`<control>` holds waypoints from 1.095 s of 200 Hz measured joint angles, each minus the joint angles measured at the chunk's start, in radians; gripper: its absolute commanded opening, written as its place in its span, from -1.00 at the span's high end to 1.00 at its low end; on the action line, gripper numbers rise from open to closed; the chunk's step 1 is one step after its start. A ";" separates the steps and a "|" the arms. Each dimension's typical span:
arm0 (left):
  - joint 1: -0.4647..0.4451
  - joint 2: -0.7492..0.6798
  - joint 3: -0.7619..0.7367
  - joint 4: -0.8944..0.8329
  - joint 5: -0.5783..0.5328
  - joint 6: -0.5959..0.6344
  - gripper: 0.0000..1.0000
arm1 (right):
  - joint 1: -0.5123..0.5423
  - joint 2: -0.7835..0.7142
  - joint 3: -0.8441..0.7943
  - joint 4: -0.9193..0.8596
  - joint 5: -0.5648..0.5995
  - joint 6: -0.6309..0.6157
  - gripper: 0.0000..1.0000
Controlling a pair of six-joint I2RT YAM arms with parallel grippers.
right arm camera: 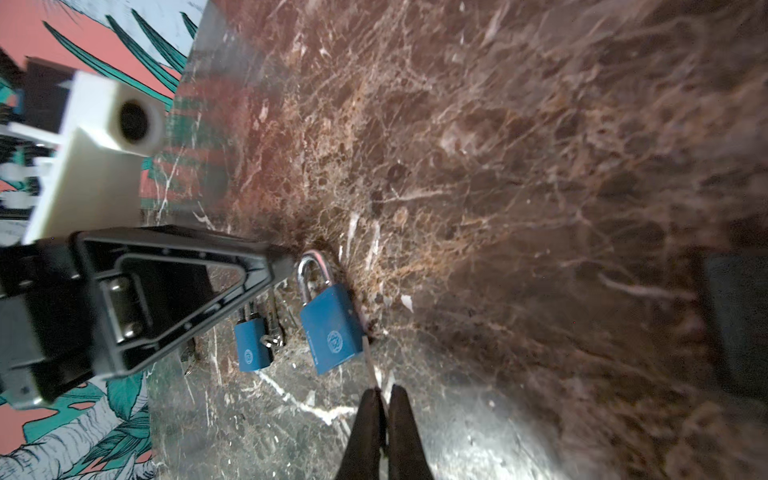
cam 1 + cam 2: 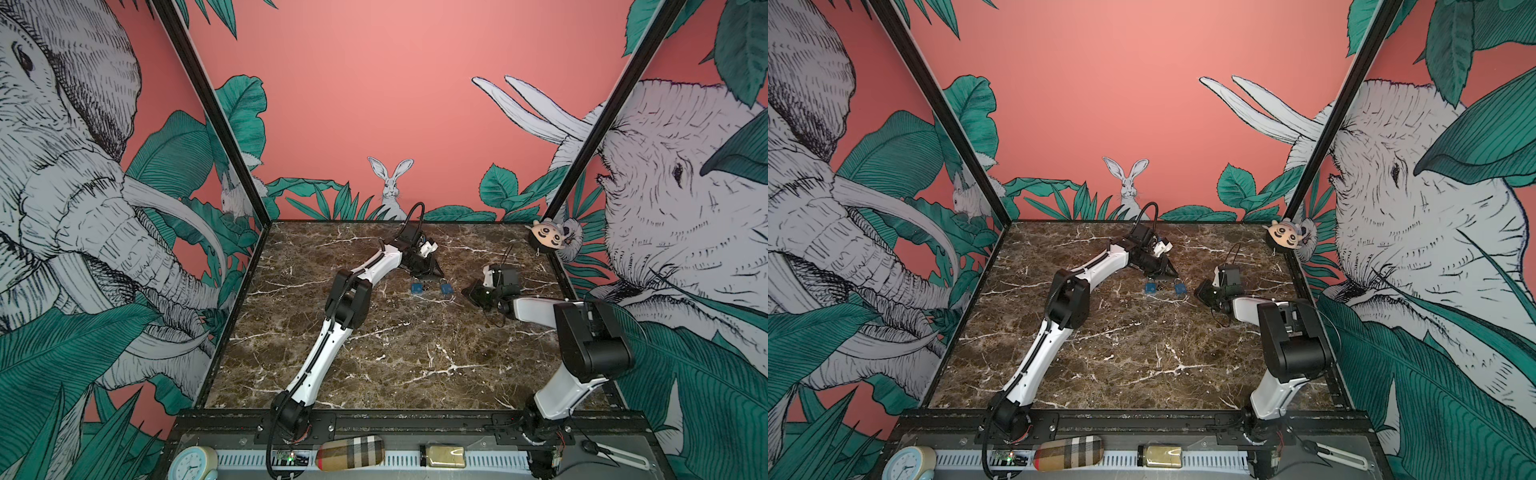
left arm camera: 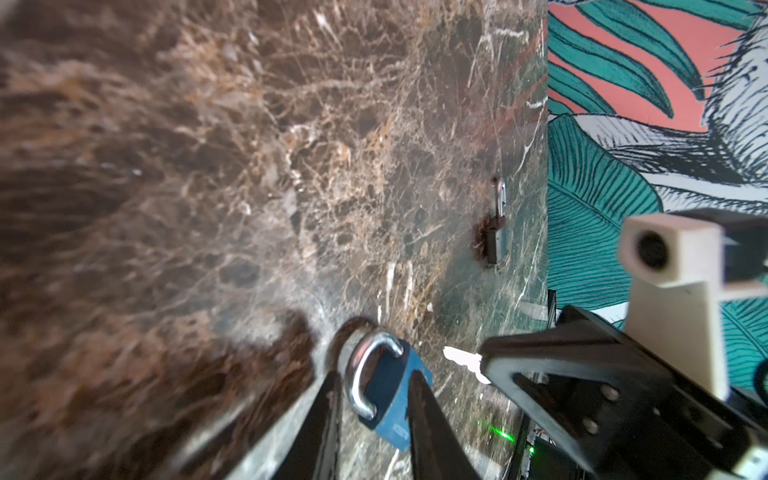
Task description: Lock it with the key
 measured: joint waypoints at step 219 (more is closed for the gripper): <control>0.230 -1.112 -1.139 0.179 -0.491 0.014 0.17 | 0.038 0.183 0.225 -0.083 0.113 -0.053 0.67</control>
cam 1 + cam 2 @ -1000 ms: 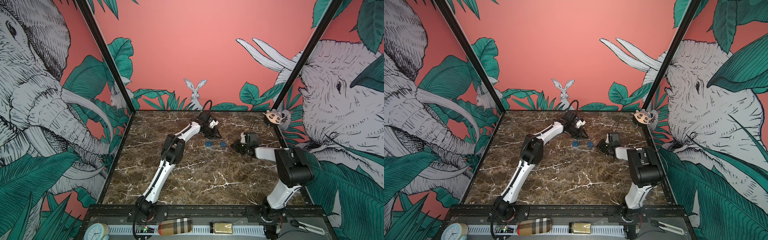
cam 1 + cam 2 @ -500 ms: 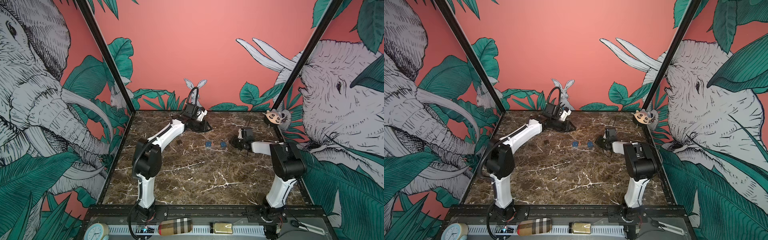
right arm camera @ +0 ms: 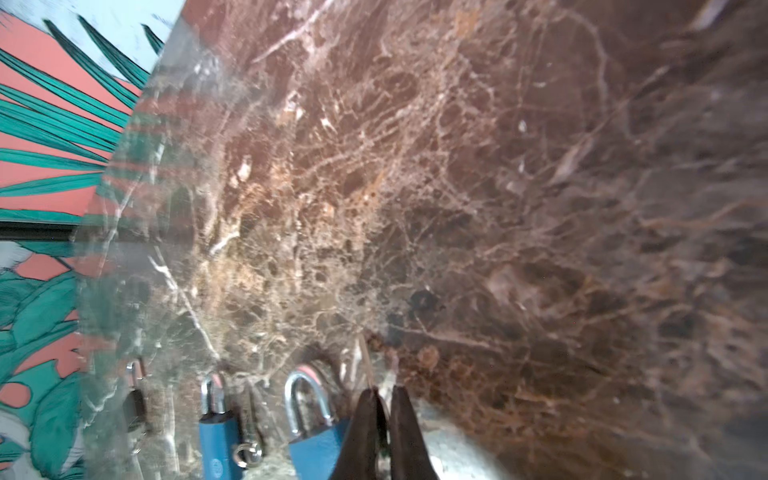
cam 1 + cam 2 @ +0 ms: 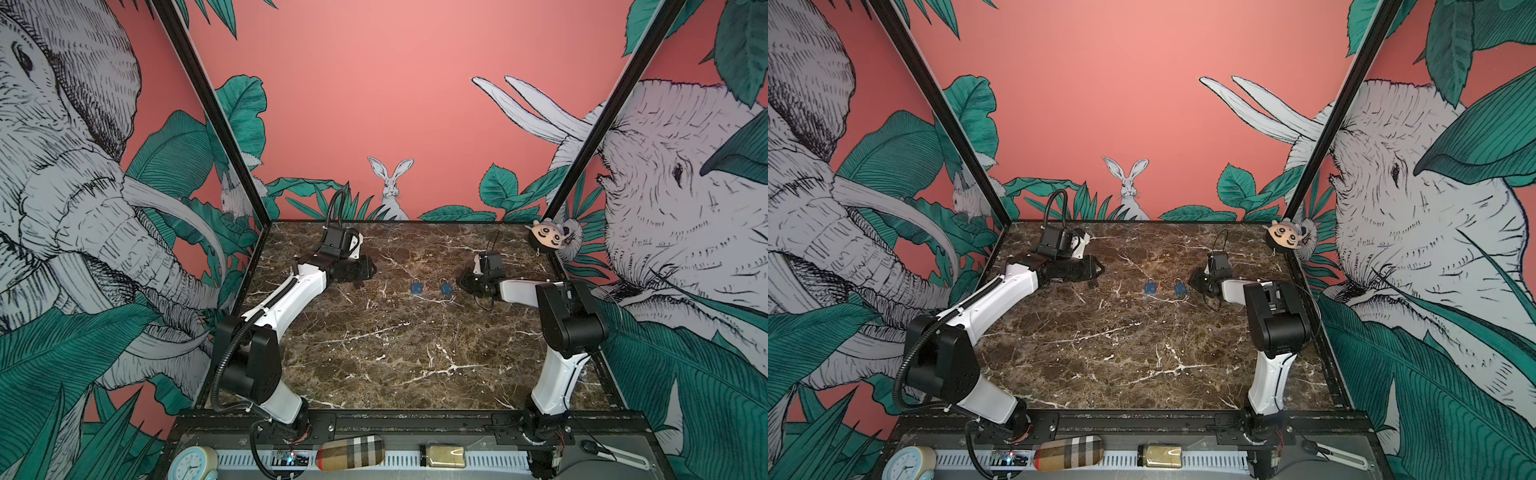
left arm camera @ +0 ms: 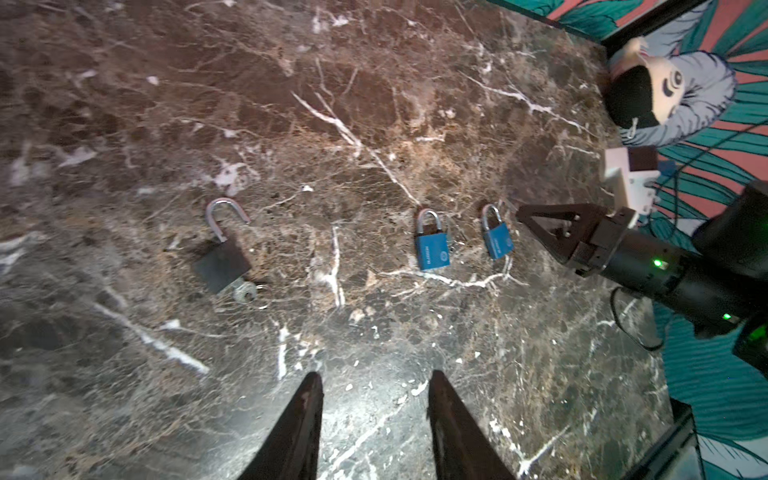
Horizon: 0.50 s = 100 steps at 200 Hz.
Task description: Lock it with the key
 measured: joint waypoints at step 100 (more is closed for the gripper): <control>0.023 -0.008 -0.024 -0.007 -0.055 -0.007 0.11 | 0.006 -0.045 -0.044 0.008 0.028 -0.022 0.05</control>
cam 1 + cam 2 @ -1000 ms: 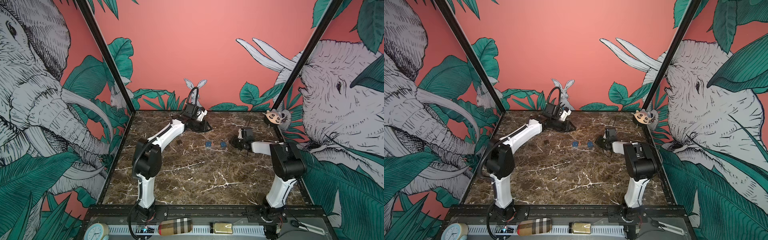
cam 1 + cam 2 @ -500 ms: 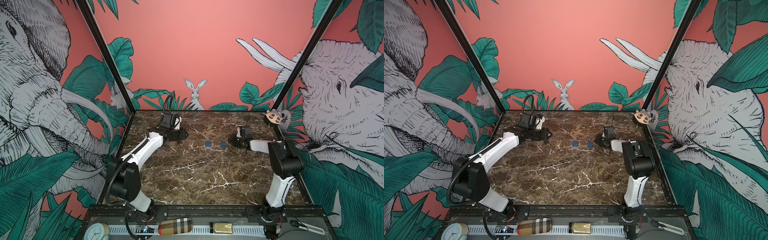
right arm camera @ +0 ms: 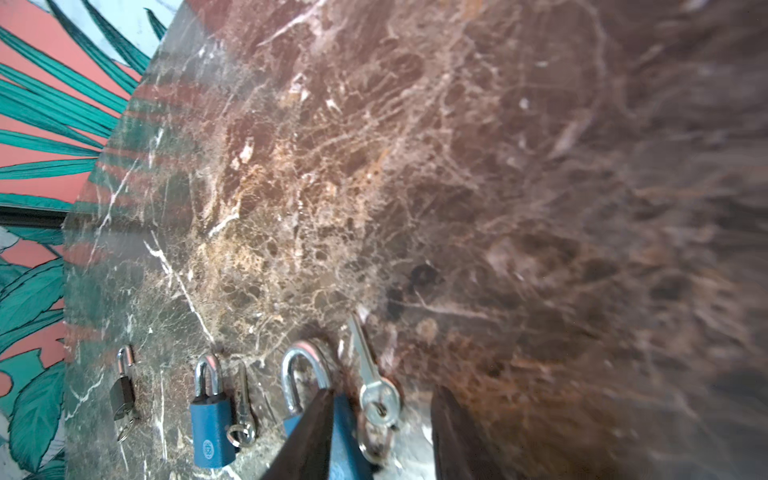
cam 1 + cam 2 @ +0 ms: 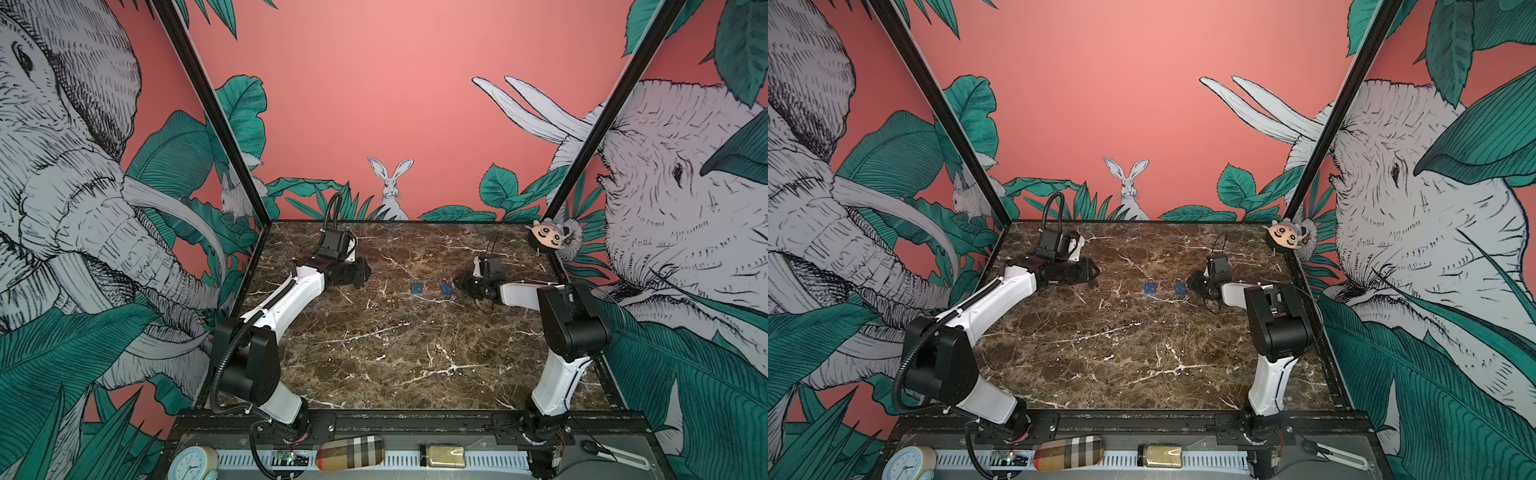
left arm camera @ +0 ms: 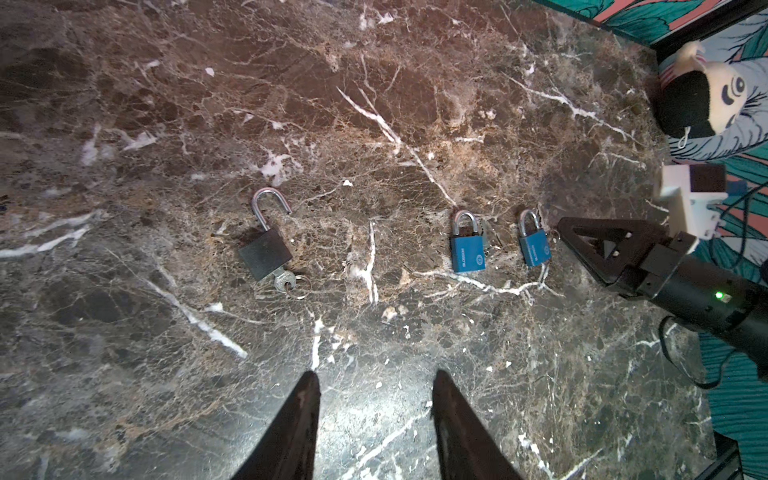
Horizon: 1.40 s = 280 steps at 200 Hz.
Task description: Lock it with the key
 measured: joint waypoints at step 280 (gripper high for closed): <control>0.016 0.589 0.436 -0.284 -0.235 -0.079 -0.21 | 0.214 -0.688 -0.168 -0.427 0.116 -0.235 -0.98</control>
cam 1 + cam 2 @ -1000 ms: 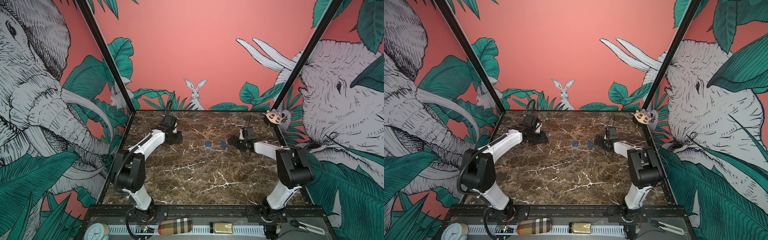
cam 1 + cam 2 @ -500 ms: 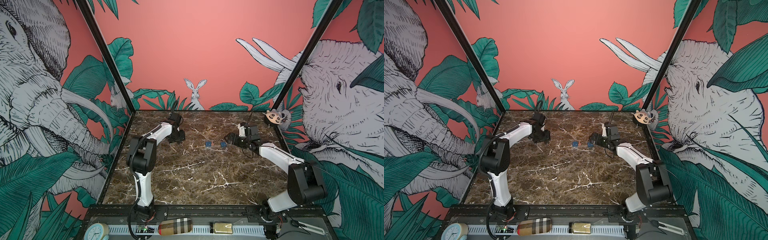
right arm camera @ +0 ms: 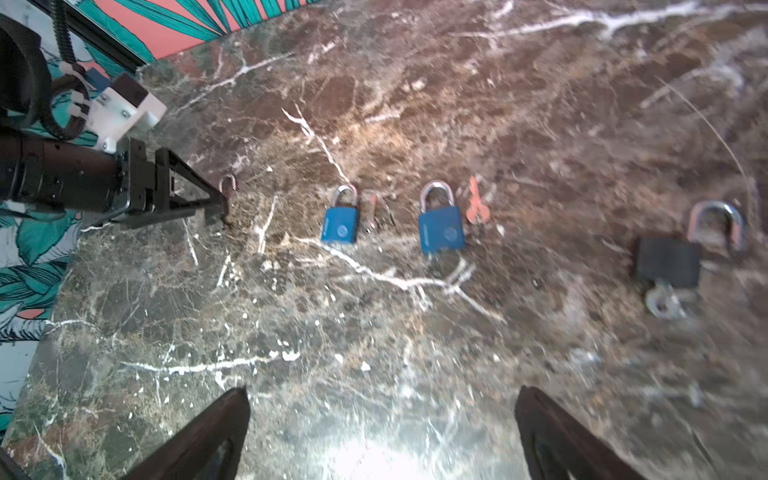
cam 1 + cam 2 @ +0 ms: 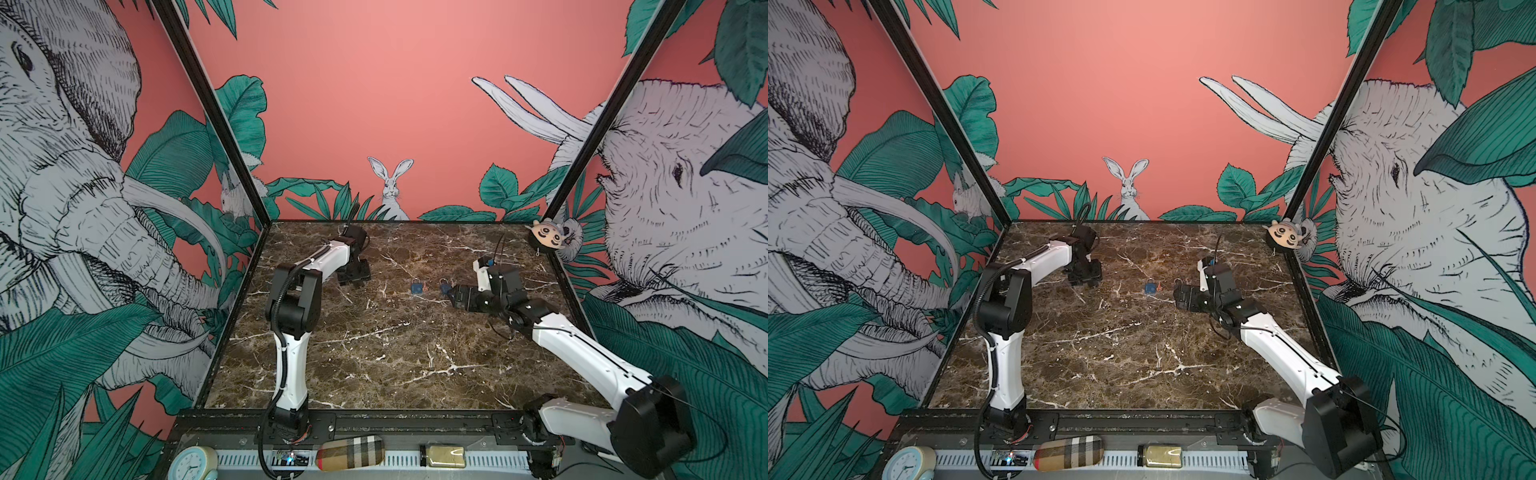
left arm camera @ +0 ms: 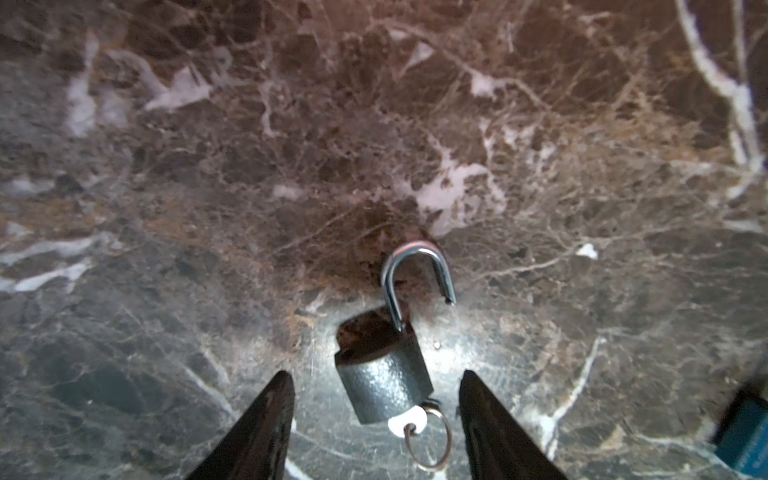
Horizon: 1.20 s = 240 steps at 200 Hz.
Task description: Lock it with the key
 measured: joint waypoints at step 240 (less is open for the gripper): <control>-0.023 -0.149 -0.226 0.073 0.154 -0.164 0.70 | 0.118 -0.276 -0.425 0.219 -0.145 0.336 -0.98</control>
